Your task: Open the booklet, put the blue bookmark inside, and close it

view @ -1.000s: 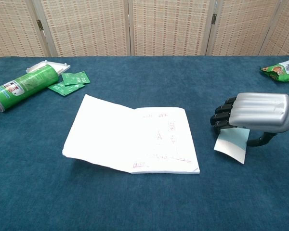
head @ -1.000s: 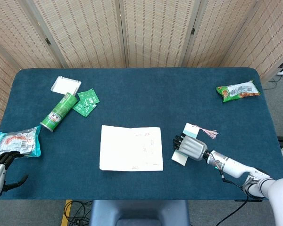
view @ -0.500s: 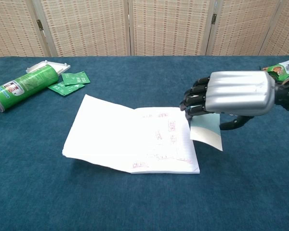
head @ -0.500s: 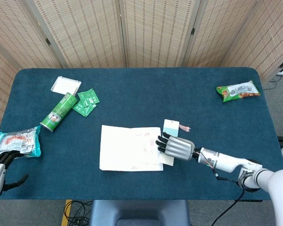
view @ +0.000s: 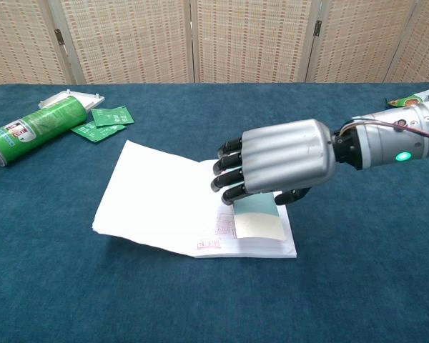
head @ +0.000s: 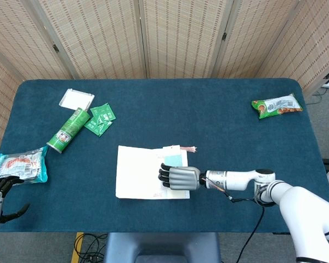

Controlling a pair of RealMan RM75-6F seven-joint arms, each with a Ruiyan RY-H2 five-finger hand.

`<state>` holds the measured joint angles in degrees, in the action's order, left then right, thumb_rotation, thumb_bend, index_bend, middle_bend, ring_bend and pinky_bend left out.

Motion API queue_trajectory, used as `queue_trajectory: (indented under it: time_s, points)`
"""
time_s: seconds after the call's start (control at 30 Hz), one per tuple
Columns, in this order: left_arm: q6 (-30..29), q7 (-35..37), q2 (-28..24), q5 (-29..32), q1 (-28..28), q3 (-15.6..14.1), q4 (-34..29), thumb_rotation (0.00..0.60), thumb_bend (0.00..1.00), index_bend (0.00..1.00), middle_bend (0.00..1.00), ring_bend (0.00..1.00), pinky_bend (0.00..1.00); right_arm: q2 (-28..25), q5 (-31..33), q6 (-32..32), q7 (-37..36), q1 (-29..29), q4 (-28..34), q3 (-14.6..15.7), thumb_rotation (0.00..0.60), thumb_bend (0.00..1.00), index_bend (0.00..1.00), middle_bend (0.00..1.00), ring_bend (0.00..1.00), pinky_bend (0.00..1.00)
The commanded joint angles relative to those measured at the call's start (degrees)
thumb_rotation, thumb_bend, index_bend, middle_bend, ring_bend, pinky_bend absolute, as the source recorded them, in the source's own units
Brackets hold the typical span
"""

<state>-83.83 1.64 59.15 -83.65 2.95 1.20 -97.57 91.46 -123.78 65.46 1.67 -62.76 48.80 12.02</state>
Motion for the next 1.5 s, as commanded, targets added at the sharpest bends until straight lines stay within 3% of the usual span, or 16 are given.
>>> queue_trajectory:
  time_s: [0.03, 0.6, 1.17, 1.5]
  points:
    - [-0.09, 0.15, 0.0, 0.1, -0.07, 0.05, 0.11, 0.6, 0.24, 0.32, 0.26, 0.21, 0.25, 3.02, -0.72, 0.33, -2.12, -1.57, -3.44, 0.5, 0.6, 0.19, 0.43, 0.23, 0.19, 0.24]
    - [0.02, 0.92, 0.11, 0.73, -0.49, 0.0, 1.0, 0.6, 0.24, 0.32, 0.26, 0.21, 0.25, 11.36, 0.29, 0.29, -6.42, -6.42, -14.02, 1.85, 0.6, 0.17, 0.43, 0.22, 0.16, 0.2]
    - [0.13, 1.98, 0.54, 0.67, -0.7, -0.09, 2.11, 0.6, 0.24, 0.32, 0.26, 0.21, 0.25, 11.83, 3.97, -2.55, -4.27, -6.99, -11.5, 2.24, 0.6, 0.17, 0.43, 0.22, 0.15, 0.18]
    - [0.17, 2.11, 0.6, 0.56, -0.72, -0.1, 2.24, 0.6, 0.24, 0.32, 0.26, 0.21, 0.25, 11.58, 5.15, -2.74, -3.3, -6.96, -10.51, 2.46, 0.6, 0.17, 0.36, 0.22, 0.15, 0.17]
